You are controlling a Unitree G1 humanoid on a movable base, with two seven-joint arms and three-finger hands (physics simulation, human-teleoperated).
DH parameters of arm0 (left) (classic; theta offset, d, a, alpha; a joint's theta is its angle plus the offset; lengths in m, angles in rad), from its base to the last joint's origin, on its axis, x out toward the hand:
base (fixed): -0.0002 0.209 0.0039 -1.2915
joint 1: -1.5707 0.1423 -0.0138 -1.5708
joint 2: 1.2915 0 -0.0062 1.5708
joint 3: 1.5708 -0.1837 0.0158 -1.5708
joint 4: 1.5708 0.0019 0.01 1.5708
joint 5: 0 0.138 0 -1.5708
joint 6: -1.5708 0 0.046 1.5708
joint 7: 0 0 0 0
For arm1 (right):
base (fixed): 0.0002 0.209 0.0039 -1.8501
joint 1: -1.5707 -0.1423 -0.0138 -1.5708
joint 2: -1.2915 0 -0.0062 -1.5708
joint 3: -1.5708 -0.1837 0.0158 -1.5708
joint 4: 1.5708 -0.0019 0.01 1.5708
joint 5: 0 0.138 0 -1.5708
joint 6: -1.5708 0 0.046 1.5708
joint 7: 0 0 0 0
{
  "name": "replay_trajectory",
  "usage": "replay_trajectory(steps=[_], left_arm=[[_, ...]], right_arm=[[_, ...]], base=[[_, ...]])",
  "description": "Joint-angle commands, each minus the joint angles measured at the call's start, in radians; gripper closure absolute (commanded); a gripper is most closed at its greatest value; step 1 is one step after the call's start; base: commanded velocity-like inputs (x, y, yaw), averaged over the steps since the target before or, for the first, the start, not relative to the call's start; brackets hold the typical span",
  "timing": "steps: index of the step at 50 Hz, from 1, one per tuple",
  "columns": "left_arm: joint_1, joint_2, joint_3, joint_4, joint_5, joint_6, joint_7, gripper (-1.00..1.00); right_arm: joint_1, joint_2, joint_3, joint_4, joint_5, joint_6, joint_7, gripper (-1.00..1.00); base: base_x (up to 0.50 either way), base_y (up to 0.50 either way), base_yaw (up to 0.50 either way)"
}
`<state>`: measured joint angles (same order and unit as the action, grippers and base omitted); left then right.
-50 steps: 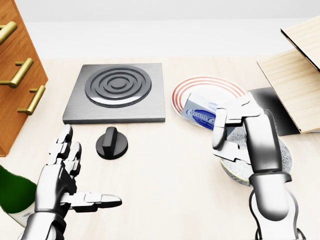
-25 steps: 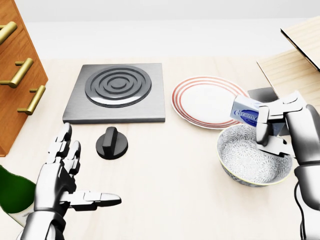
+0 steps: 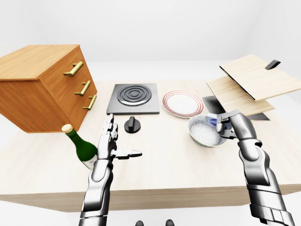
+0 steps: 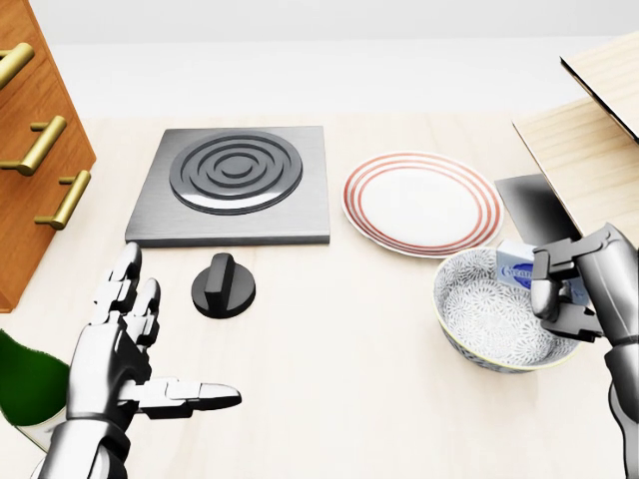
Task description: Pick up the cream cheese and put it in the bowl.
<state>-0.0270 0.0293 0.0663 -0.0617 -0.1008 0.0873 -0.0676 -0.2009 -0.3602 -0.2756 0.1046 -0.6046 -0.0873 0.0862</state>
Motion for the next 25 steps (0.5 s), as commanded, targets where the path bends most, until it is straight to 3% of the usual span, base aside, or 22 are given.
replay_trajectory(steps=[1, 25], left_arm=[[0.004, -0.001, -0.002, -0.004, 0.0, 0.0, 0.002, -1.0], [0.002, 0.001, 0.003, -0.009, -0.006, 0.0, 0.001, -1.0]], right_arm=[[-0.034, -0.013, 0.003, 0.019, -0.134, 0.0, -0.014, 1.0], [-0.025, 0.003, 0.055, 0.095, -0.194, 0.0, 0.013, 1.0]], base=[[0.0, 0.0, 0.0], [0.0, 0.0, 0.0]])
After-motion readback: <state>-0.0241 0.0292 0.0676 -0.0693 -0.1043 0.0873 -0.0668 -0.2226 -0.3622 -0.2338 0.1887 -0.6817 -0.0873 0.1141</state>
